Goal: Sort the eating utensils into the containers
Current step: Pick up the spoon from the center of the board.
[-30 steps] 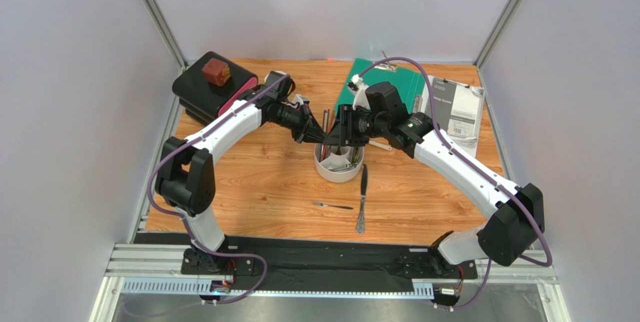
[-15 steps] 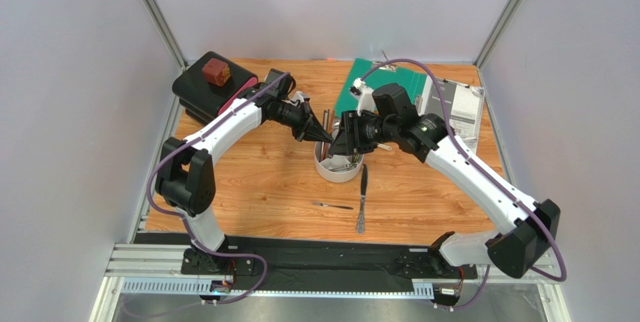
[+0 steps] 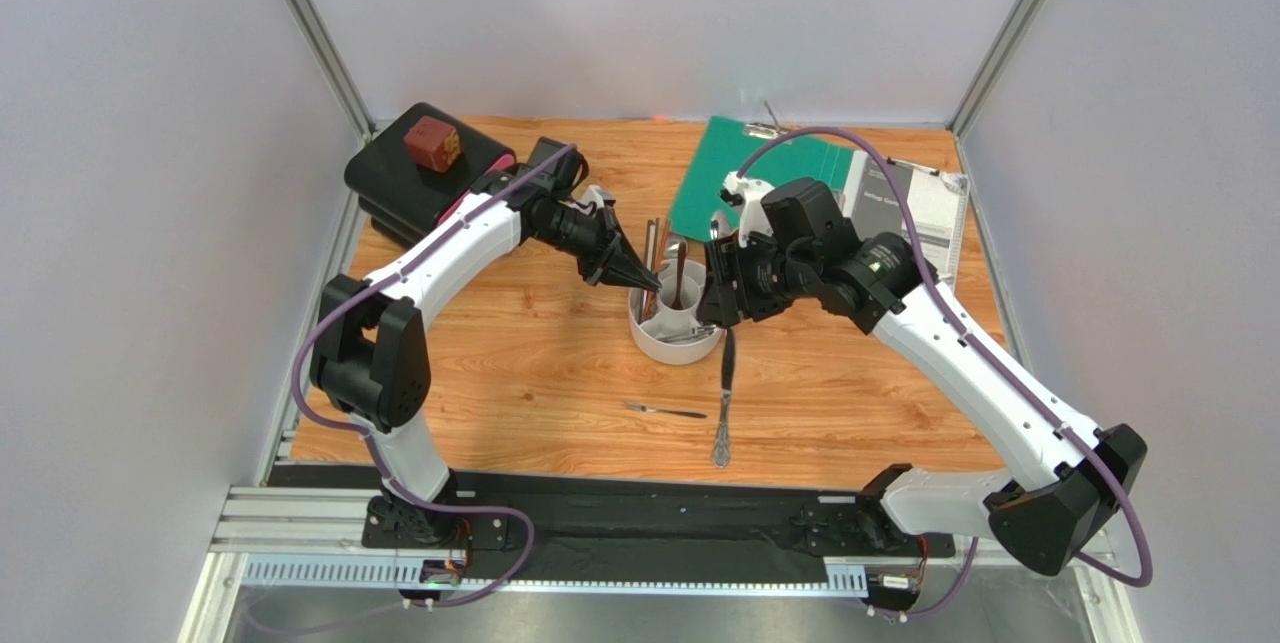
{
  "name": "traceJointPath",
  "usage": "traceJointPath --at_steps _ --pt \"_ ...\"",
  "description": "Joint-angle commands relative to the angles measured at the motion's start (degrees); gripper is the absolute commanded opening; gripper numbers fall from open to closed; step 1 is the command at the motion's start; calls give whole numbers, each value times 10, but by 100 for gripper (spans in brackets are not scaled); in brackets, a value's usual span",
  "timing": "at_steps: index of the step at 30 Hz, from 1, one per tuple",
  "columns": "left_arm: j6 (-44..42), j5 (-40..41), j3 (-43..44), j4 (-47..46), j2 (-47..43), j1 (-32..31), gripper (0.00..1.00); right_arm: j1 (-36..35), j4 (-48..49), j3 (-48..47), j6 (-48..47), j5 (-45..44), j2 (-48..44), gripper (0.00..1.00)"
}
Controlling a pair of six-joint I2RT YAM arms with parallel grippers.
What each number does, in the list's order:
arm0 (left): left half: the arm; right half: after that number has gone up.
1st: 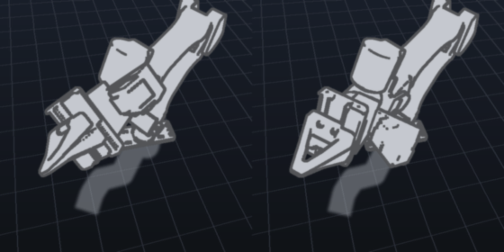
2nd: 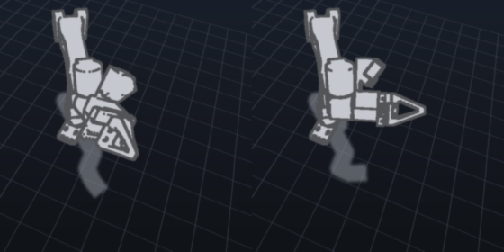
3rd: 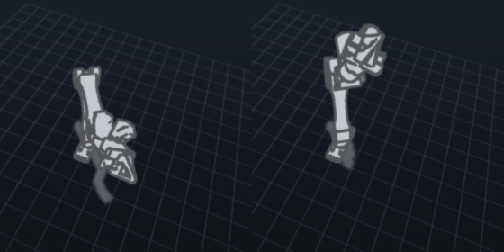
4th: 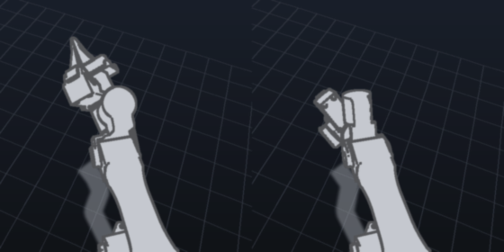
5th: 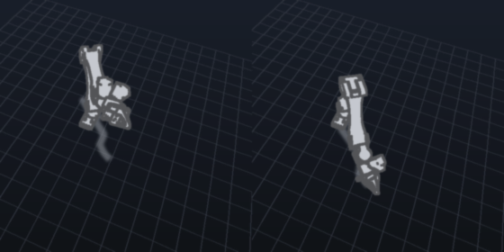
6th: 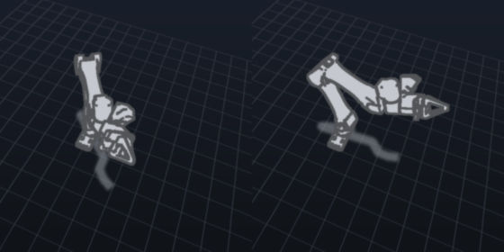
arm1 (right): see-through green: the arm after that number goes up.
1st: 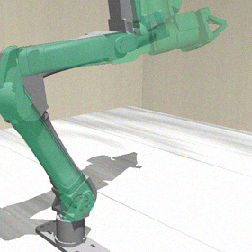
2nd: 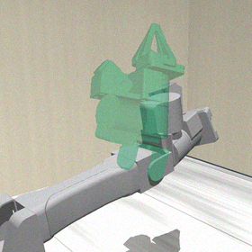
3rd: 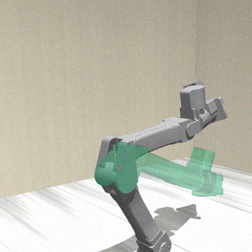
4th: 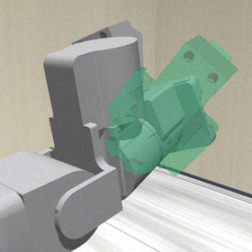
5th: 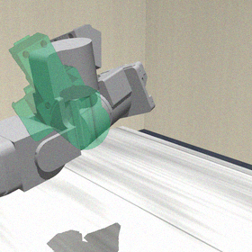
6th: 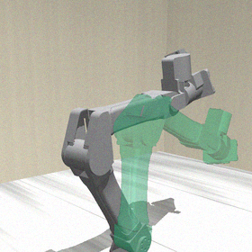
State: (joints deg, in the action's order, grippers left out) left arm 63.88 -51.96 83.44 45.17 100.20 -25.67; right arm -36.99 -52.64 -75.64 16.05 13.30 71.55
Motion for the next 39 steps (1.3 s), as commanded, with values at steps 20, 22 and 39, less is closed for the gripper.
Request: traceJointPath --at_steps 20,22,39 --pt "-188 -65 137 289 37 6 0 -147 156 49 -393 -71 -95 63" --pt "-213 -81 146 309 47 6 0 -147 150 13 -392 -36 -81 63" --pt "-290 -156 154 411 31 7 0 -146 139 -88 -400 206 -2 66"
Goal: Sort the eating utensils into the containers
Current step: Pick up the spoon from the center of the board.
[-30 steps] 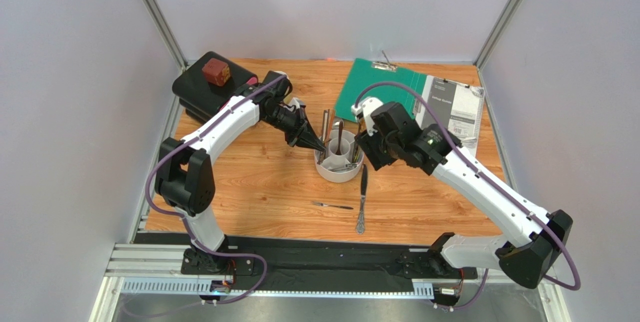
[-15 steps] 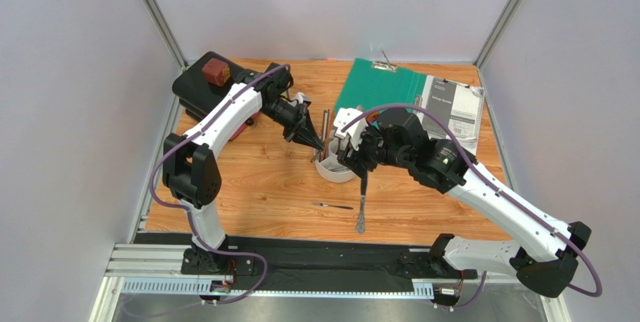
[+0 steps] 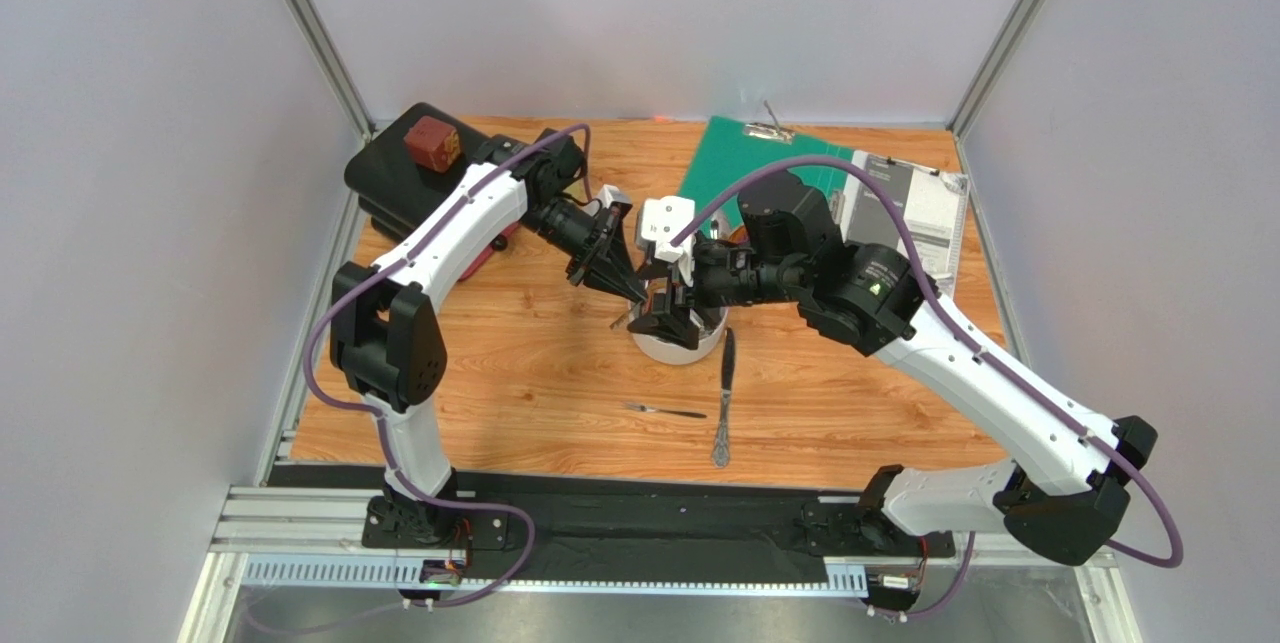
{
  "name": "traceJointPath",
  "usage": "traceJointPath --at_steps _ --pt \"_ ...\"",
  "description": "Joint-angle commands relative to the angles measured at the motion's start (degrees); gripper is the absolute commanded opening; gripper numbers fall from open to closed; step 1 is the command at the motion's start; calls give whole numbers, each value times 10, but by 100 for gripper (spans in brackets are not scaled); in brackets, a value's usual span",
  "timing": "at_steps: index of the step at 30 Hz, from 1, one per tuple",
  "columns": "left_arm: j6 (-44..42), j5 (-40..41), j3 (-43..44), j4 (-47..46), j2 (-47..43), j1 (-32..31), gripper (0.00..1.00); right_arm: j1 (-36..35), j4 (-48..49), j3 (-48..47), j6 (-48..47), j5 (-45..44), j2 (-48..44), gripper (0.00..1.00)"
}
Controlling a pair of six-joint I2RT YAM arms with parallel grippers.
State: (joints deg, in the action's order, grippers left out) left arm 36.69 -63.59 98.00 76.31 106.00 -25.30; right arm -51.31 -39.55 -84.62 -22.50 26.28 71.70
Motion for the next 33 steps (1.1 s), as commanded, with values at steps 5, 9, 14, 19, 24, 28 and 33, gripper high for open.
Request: traceJointPath --at_steps 5,9,14,19,24,28,33 --pt "-14 -50 -10 94 -40 8 0 -4 5 10 -32 93 -15 66" --pt "-14 -49 -11 95 -42 8 0 -4 14 31 -33 103 -22 67" --pt "-14 -51 -1 100 -43 8 0 -4 40 61 -30 102 -26 66" --pt "-17 -52 0 105 -52 8 0 -5 68 76 -29 98 -23 67" --pt "-16 -51 -13 101 -64 8 0 -12 74 67 -38 73 -19 66" --pt "-13 -51 -23 94 -72 8 0 -13 86 64 -40 73 -14 67" --pt "-11 -53 -19 91 -75 8 0 -19 98 65 -39 66 2 66"
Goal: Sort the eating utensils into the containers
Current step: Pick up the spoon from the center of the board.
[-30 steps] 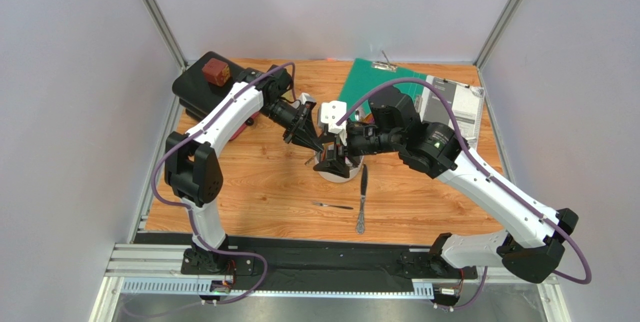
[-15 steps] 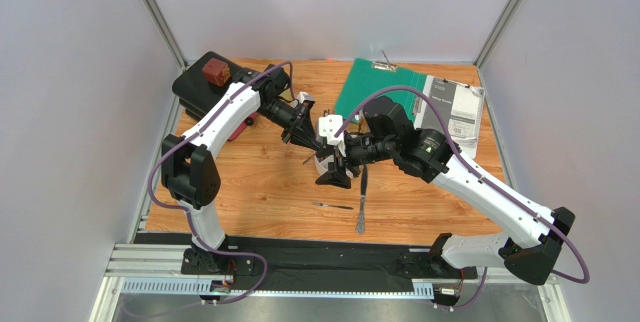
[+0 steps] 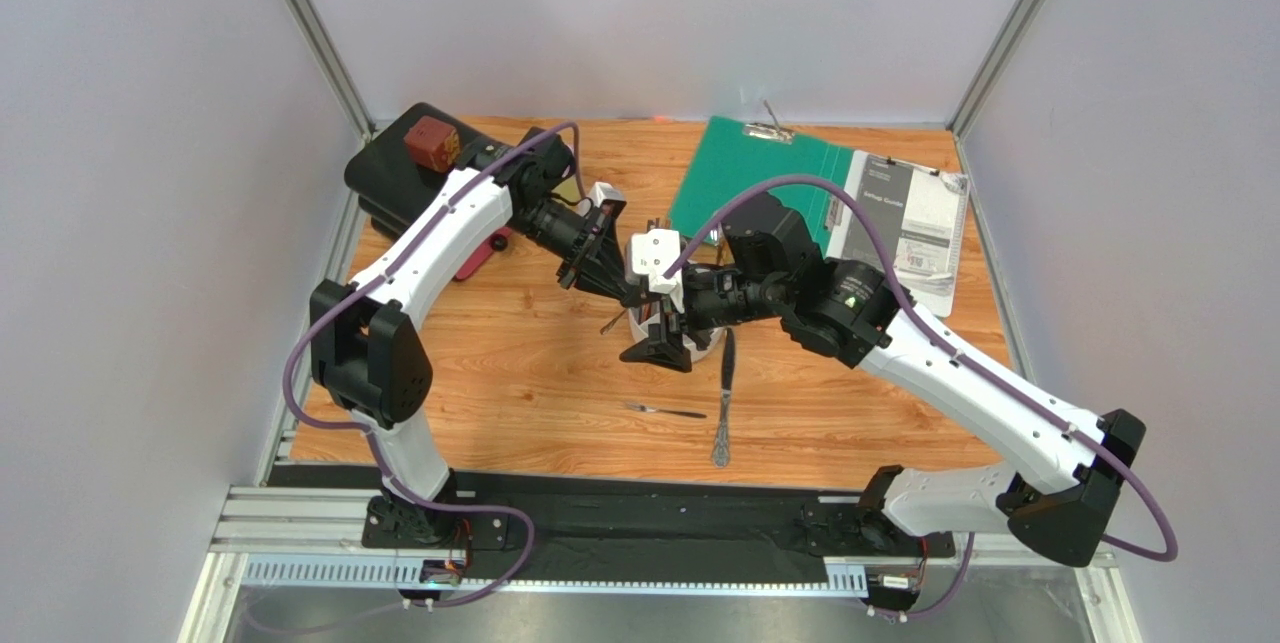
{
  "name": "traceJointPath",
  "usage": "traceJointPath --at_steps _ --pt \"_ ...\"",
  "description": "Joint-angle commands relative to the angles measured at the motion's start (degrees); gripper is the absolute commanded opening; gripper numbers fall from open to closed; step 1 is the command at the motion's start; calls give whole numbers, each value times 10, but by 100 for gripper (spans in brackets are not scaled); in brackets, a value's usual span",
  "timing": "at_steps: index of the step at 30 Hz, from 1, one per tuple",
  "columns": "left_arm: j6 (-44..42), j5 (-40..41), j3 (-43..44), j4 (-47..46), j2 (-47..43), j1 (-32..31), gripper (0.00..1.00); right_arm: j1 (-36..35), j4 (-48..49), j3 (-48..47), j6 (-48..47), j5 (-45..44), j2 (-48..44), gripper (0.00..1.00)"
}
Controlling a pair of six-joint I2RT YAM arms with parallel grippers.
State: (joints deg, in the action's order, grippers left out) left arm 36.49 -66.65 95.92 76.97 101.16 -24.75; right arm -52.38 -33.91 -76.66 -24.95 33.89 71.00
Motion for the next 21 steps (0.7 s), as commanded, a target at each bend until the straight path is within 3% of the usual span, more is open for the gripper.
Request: traceJointPath --at_steps 1,12,18,20,21 --pt "-9 -23 0 85 -26 2 0 -9 46 -16 -15 -12 9 67" --pt "-2 -35 2 77 -31 2 0 -10 87 1 -7 -17 37 64" --pt "1 -44 1 72 -36 2 0 -10 111 11 -12 -55 47 43" --pt "1 -45 -1 71 -37 2 0 -10 119 14 -12 -66 46 31" --pt "1 -45 -3 69 -37 2 0 -11 122 13 -10 -72 48 18"
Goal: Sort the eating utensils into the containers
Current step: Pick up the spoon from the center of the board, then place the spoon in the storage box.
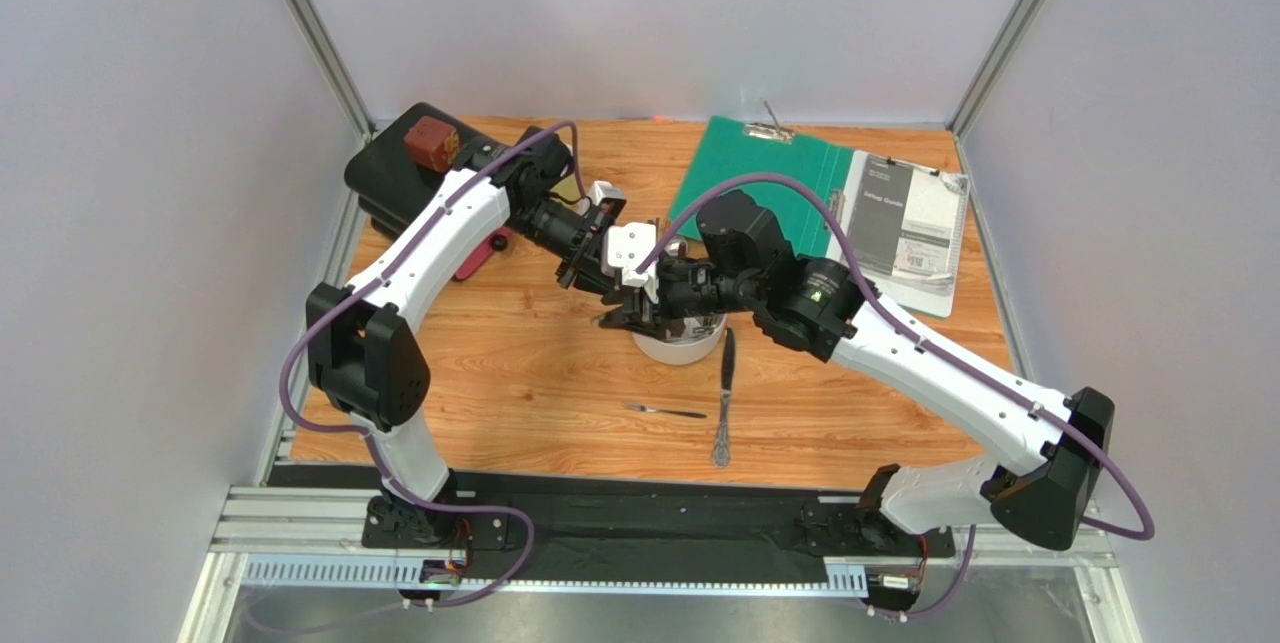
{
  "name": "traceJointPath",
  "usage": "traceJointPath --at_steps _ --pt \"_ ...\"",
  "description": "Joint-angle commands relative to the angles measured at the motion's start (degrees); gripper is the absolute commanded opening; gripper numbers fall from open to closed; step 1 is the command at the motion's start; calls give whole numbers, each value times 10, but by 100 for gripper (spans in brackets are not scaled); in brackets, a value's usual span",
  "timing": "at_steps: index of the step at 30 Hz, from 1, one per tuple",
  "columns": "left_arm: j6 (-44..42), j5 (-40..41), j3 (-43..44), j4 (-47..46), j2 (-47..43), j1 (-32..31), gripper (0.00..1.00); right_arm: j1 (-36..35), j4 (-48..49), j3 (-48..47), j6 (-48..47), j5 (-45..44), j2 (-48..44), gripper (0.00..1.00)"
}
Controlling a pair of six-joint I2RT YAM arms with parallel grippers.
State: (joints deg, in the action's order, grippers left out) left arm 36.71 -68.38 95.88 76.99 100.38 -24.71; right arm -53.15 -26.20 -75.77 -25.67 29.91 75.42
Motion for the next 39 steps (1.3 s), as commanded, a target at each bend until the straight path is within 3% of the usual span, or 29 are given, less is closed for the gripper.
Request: traceJointPath --at_steps 1,3,5,12,16,30,39 --pt "-1 -30 -4 67 -28 2 0 -3 44 -2 -3 -36 6 11" --pt "8 -32 -5 55 -28 2 0 -2 36 -10 -1 -42 17 2" --pt "7 -33 -1 53 -22 2 0 -2 32 -26 5 -43 24 0" --pt "58 -20 -10 -21 -17 2 0 10 25 -42 15 -38 30 0" --pt "78 -9 -5 -60 -4 2 13 20 39 -27 15 -48 19 0" --pt "58 46 9 -33 16 37 17 56 114 50 23 -99 -9 0" --pt "19 145 35 14 25 75 16 112 216 90 57 -129 18 0"
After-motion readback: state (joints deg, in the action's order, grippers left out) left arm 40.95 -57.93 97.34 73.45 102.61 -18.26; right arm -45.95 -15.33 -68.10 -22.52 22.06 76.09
